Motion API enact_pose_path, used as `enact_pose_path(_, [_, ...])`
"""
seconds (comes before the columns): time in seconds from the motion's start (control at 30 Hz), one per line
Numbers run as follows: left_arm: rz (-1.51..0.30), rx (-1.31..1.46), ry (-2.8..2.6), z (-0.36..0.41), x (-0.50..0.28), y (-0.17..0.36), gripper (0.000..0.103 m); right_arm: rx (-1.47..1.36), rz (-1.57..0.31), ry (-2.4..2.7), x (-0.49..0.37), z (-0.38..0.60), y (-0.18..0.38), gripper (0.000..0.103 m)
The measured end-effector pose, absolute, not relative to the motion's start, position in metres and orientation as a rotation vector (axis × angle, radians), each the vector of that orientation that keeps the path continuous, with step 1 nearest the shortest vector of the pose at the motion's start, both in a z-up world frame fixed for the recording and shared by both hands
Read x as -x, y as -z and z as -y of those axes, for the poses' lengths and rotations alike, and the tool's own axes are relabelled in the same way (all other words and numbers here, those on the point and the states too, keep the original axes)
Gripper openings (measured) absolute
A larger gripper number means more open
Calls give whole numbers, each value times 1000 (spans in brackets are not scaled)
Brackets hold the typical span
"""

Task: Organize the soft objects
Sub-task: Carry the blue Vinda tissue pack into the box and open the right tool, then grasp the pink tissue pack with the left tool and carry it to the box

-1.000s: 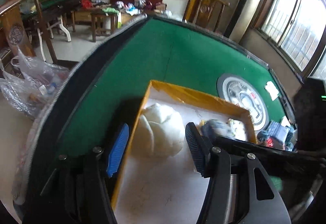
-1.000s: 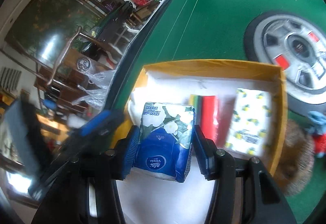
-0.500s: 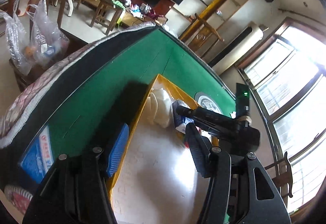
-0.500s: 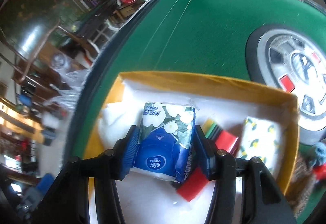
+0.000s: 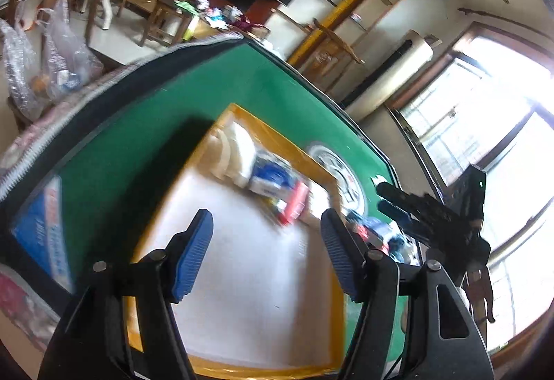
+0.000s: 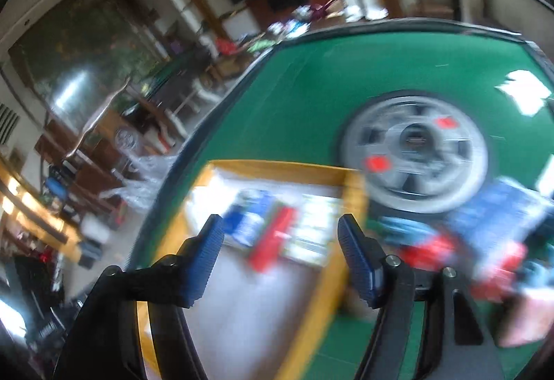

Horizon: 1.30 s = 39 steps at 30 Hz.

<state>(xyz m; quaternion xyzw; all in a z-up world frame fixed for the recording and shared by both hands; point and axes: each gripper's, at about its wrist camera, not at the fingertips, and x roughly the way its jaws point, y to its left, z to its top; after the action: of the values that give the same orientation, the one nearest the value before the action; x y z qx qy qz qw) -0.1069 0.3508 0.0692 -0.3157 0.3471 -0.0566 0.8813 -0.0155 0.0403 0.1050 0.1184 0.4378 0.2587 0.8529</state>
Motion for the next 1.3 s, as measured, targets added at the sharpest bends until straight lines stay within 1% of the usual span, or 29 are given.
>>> enact_pose_path(0.27, [-801, 552, 292, -260, 100, -72, 65, -322, -837, -277, 42, 106, -89, 64])
enact_pose_path(0.47, [-874, 435, 394, -187, 90, -74, 65, -412, -771, -135, 41, 183, -78, 64])
enact_pose_path(0.67, [-948, 333, 449, -133, 78, -70, 65, -403, -695, -70, 31, 212, -74, 64])
enact_pose_path(0.8, [-962, 261, 447, -108, 60, -75, 65, -394, -655, -43, 31, 221, -64, 64])
enact_pose_path(0.9, [-979, 228, 457, -89, 49, -73, 65, -454, -681, -52, 32, 235, -59, 64])
enact_pose_path(1.03, [-1020, 168, 535, -41, 37, -57, 65, -510, -688, -38, 34, 249, -57, 67])
enact_pose_path(1.13, [-995, 71, 620, 0, 32, -53, 65, -565, -691, -38, 36, 259, -55, 67])
enact_pose_path(1.3, [-840, -256, 702, 60, 23, -58, 65, -643, -678, -3, 41, 279, -50, 69])
